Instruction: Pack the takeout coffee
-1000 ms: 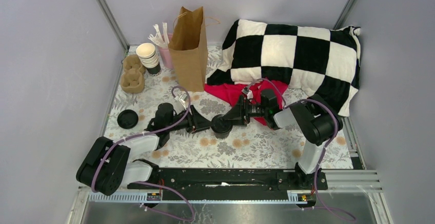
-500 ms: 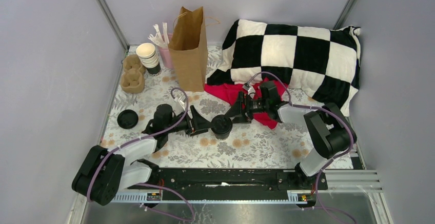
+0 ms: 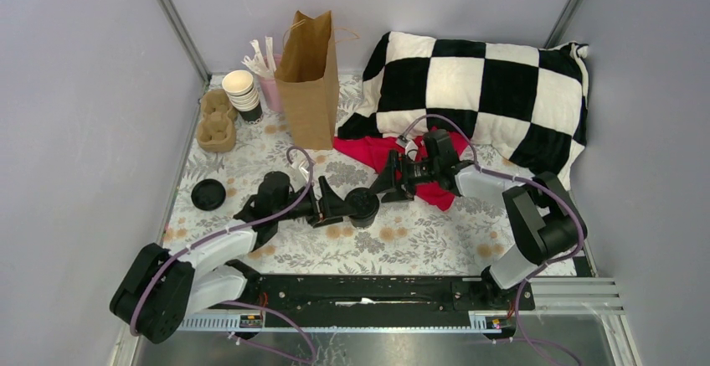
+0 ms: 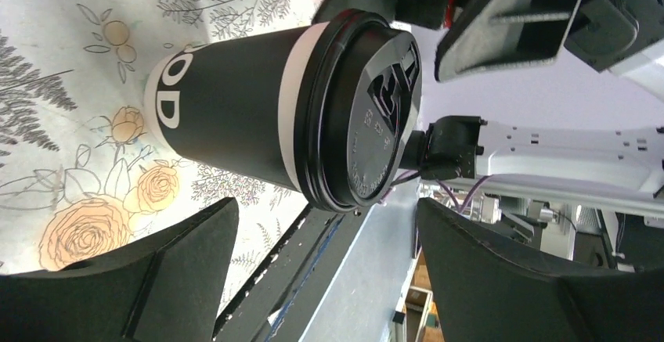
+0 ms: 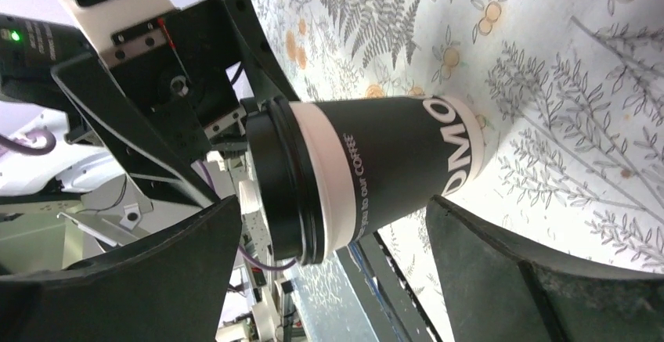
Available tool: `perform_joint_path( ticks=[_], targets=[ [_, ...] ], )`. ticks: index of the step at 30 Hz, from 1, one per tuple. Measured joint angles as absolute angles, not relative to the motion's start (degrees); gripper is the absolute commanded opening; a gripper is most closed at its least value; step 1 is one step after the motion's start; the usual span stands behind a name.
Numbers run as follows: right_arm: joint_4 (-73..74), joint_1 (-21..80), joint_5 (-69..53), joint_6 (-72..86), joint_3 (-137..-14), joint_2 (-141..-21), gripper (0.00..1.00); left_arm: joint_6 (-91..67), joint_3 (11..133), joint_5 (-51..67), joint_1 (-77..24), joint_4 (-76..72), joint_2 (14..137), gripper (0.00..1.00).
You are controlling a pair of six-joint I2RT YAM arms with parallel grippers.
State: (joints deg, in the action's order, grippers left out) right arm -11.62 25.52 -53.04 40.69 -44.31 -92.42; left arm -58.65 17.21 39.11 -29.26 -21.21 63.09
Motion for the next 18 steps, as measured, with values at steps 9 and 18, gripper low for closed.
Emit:
perform_joint_path(
  ticks=[9,18],
  targets=[
    [-19.0,21.8,-56.1,44.3,-34.6,-86.4,0.85,-57.0,21.5,38.1,-27.3,-17.7,63.6,0.75],
    [-29.7,21.1,-59.6,50.0,-32.7,-90.2,0.7,-56.8,22.6,38.4,-27.3,-18.3,68.9,0.6]
  ],
)
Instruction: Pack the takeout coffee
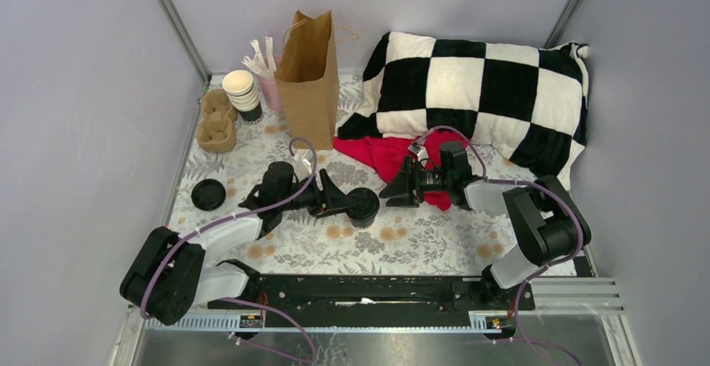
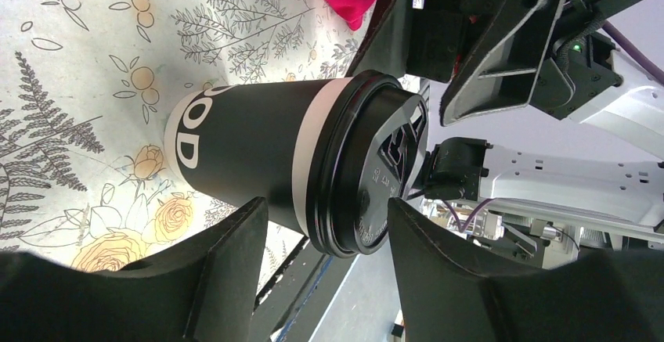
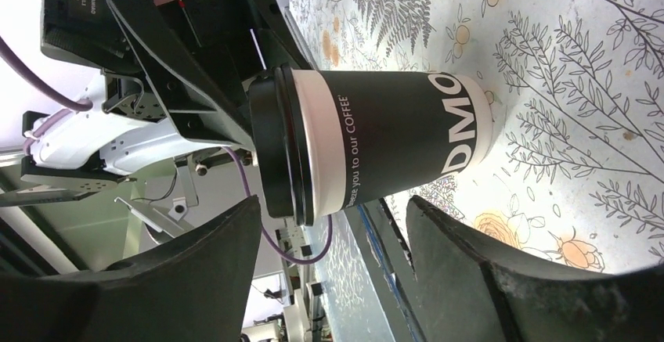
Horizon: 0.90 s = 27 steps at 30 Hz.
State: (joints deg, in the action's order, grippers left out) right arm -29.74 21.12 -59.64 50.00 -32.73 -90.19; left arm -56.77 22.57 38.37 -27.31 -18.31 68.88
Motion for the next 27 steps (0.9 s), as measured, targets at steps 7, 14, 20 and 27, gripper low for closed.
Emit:
perform_joint_path(
  ticks=[7,14,20,27],
  targets=[
    [-32.7,21.6,-59.8,51.3,-32.9,-93.1,0.66,-56.4,22.6,38.3,-27.3,-18.3,68.9,0.58],
    [-34.0,23.3,-59.8,52.2,-33.1,-94.4,0.61,-55.9,22.7,38.3,-27.4,-18.3,69.6,0.53],
    [-33.6,23.4,-59.5,51.7,-33.6,-94.9,0.57,-55.8,22.7,38.3,-27.6,-18.6,70.0,0.5],
    [-32.4,23.4,-59.2,50.8,-33.6,-94.7,0.67,-56.0,22.7,38.3,-27.7,-19.7,70.0,0.55]
  ],
)
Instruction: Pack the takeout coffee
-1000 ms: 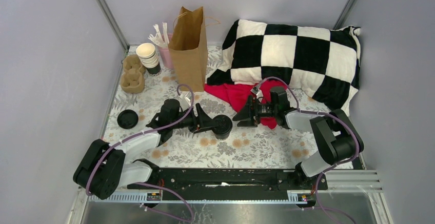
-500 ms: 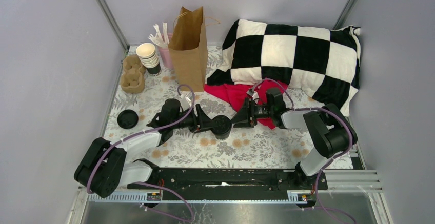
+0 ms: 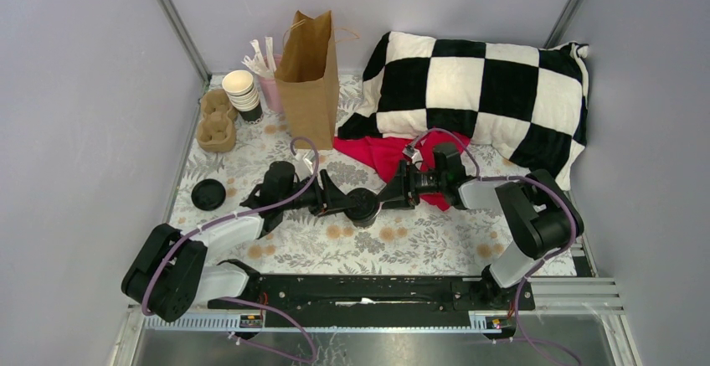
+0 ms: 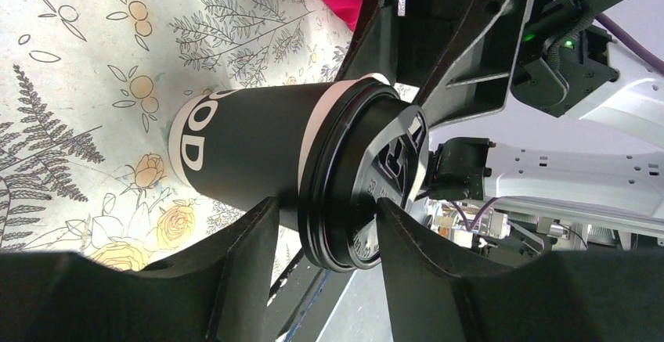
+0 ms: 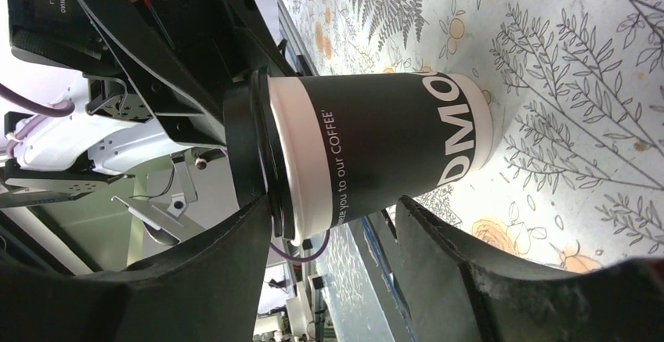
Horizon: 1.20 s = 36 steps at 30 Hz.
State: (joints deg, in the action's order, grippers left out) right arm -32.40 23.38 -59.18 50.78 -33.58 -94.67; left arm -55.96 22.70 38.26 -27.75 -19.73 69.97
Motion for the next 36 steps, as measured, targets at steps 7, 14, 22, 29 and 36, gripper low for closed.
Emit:
perform_joint_path(
  ticks=[7,14,22,29,36],
  targets=[
    [-28.4,23.4,-57.9,50.6,-34.1,-89.5,0.74,-55.0,24.4,38.1,-28.0,-17.1,69.3,0.66],
    [-28.1,23.0,-57.5,50.8,-34.4,-87.6,0.73,-54.3,25.4,37.8,-28.1,-15.4,67.1,0.79],
    [-26.0,23.0,-56.5,49.9,-34.4,-87.6,0.7,-54.0,26.7,36.7,-29.2,-11.2,65.3,0.84],
    [-25.9,23.0,-56.4,49.8,-34.4,-87.6,0.7,-54.0,29.2,35.1,-30.7,-8.8,65.3,0.87],
    [-26.5,23.2,-56.3,50.2,-34.3,-87.6,0.73,-54.0,31.3,33.4,-31.5,-7.5,65.3,0.91]
  ],
)
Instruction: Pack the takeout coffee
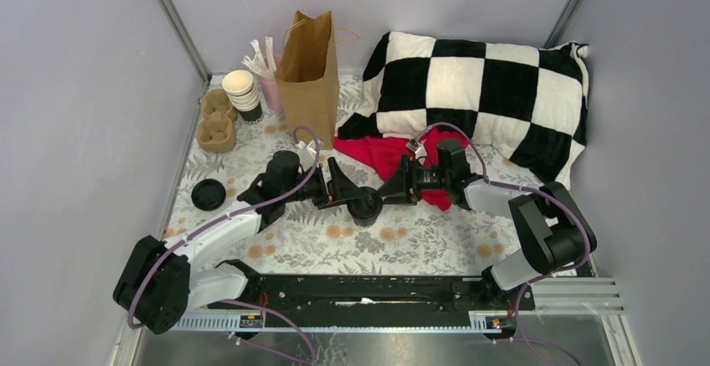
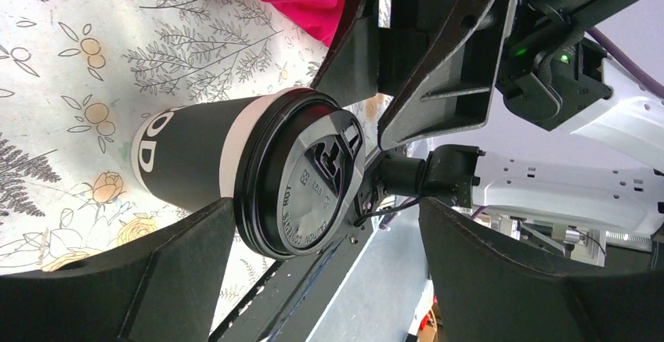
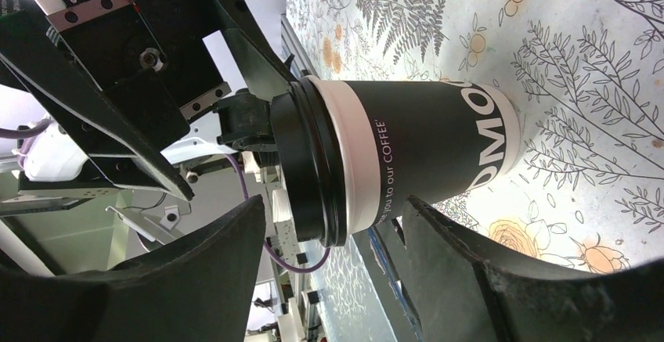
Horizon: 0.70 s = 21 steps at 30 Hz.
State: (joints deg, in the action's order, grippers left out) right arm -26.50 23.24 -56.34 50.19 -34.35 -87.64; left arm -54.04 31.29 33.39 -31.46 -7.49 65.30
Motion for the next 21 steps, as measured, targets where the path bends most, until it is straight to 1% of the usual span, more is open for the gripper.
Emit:
perform_joint_path(
  ticks=[1,3,4,10,16,21],
  targets=[
    [-26.6,23.3,-56.2,50.3,-34.3,-87.6,0.74,-54.0,31.4,33.0,-31.5,-7.2,65.3,0.92],
    [-26.6,23.3,-56.0,50.4,-34.2,-87.6,0.77,-53.9,31.7,32.2,-31.5,-6.3,65.4,0.98],
    [-26.6,23.3,-56.0,50.4,-34.2,-87.6,0.78,-53.8,31.9,31.9,-31.5,-5.8,65.4,0.99],
    [-25.4,23.3,-55.9,48.5,-34.3,-87.5,0.84,-52.1,32.2,29.1,-31.5,-1.6,64.9,0.98],
    [-16.2,24.3,-54.5,40.6,-37.5,-87.5,0.83,-51.4,31.4,29.0,-31.5,-0.2,60.8,0.86],
    [-11.8,24.8,-54.0,36.6,-41.4,-87.8,0.83,-52.3,28.1,30.5,-31.5,-1.1,59.6,0.71]
  ],
)
